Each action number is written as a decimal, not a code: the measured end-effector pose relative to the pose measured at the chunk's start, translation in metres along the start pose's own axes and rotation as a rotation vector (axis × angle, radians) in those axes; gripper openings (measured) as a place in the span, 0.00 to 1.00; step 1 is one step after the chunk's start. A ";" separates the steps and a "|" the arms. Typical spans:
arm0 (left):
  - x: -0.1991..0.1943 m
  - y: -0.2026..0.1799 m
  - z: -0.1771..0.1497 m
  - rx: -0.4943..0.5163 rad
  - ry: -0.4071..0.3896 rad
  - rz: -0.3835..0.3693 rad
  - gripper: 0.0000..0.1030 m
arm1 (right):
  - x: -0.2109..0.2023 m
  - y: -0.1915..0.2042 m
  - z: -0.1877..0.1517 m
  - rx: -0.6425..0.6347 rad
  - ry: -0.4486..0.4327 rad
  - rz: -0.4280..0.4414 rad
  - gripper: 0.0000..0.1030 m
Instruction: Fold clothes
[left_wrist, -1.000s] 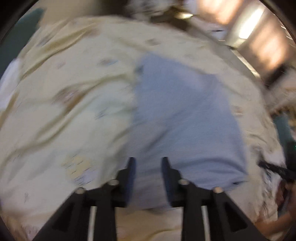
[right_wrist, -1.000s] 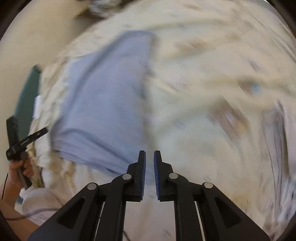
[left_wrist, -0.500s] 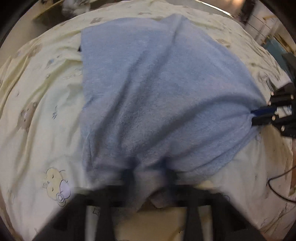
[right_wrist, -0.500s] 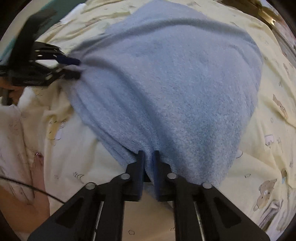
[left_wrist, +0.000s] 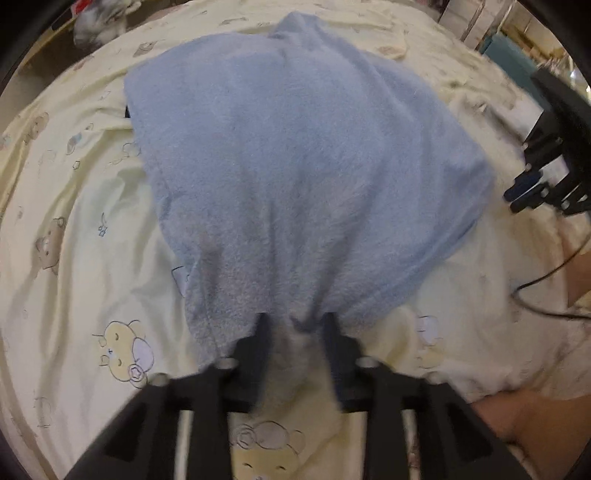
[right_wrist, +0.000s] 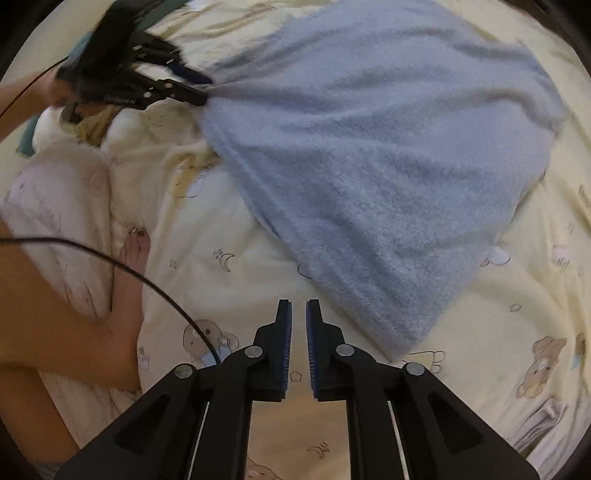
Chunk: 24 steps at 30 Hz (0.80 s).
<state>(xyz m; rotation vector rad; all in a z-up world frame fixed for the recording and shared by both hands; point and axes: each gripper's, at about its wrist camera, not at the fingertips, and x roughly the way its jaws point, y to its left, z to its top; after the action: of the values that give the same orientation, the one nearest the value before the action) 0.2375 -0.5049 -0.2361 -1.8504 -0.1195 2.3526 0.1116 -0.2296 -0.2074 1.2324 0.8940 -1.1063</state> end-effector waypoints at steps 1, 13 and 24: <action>-0.007 0.000 0.002 0.014 -0.018 -0.009 0.36 | -0.003 -0.010 -0.001 -0.004 0.011 0.017 0.11; -0.018 0.097 0.124 -0.351 -0.305 0.215 0.48 | -0.081 -0.195 0.060 0.585 -0.410 -0.140 0.12; 0.026 0.136 0.183 -0.258 -0.183 0.361 0.60 | -0.023 -0.285 0.090 0.798 -0.369 0.062 0.15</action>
<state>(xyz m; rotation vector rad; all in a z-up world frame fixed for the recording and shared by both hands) 0.0449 -0.6301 -0.2382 -1.8968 -0.1231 2.8745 -0.1741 -0.3119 -0.2460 1.5926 0.1076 -1.6476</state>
